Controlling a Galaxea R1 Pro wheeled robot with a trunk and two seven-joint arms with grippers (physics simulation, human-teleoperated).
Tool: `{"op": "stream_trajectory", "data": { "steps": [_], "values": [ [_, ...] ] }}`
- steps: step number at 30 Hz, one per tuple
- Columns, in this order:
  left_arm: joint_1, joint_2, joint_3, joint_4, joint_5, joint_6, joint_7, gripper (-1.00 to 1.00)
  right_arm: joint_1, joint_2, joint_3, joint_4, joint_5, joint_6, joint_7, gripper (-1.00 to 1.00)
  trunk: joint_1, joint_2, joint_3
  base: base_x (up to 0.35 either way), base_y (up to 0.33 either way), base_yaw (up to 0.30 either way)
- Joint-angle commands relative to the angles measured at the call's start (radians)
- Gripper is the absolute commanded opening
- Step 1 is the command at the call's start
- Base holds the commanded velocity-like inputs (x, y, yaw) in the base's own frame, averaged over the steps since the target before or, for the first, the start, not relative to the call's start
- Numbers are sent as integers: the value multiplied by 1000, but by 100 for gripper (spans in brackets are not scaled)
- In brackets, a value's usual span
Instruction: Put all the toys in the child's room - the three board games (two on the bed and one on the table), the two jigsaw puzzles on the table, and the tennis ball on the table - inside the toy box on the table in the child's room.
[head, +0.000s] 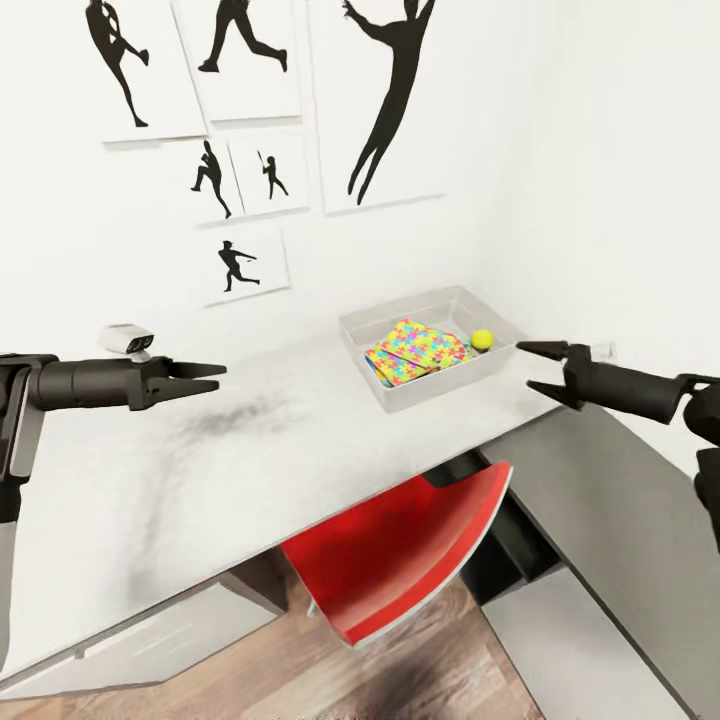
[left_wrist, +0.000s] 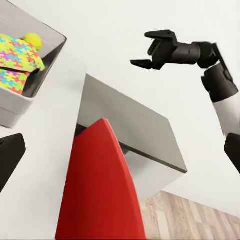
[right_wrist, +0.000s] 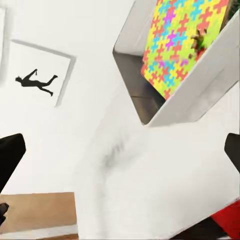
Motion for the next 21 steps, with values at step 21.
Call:
{"op": "stream_trajectory", "data": {
  "steps": [21],
  "values": [
    [73,134,28,272,76,11,-4,100,588,17,-45,-80,304,-2,990,100,0,-1,32,-44,-16,-76]
  ]
}}
